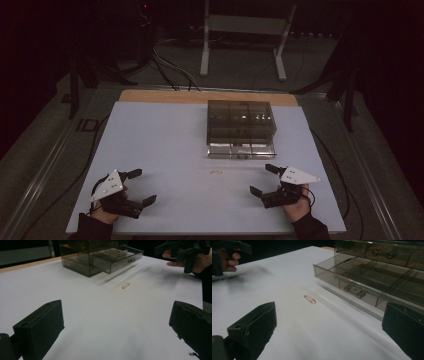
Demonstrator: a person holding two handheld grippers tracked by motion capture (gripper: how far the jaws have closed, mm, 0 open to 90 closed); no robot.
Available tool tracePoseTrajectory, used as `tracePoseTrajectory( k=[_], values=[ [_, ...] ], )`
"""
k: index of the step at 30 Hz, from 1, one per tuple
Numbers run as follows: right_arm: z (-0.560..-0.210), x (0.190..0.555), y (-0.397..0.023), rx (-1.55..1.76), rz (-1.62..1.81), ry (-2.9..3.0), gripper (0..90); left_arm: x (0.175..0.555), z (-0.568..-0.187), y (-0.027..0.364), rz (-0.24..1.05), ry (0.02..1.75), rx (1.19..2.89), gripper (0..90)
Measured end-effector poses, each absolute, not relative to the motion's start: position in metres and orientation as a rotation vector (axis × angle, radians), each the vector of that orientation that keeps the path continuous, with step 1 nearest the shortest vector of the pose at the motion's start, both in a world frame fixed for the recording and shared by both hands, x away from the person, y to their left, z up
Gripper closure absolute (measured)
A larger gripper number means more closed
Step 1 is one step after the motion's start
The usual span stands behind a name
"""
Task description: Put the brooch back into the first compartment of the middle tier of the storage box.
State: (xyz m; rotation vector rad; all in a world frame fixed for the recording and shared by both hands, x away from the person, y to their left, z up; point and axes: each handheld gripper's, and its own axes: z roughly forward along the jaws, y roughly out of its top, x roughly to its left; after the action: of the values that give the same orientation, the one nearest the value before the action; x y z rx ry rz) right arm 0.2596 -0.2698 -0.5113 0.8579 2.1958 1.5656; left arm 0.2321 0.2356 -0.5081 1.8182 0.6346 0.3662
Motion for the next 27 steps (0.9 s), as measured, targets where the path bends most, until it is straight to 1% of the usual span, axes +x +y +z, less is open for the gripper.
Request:
tracePoseTrajectory(
  k=[7, 18, 27],
  values=[
    [-0.5097, 0.2597, -0.2718, 0.883, 1.621, 2.198, 0.0, 0.2338, -0.5090, 0.2362, 0.367, 0.658, 1.816, 0.2],
    [-0.5114, 0.2599, -0.2666, 0.875, 1.517, 2.215, 0.0, 0.2330, -0.5066, 0.2347, 0.358, 0.659, 1.817, 0.2],
    [-0.5100, 0.2605, -0.2642, 0.870, 1.521, 2.203, 0.0, 0.2318, -0.5003, 0.2345, 0.362, 0.657, 1.819, 0.2]
  ],
)
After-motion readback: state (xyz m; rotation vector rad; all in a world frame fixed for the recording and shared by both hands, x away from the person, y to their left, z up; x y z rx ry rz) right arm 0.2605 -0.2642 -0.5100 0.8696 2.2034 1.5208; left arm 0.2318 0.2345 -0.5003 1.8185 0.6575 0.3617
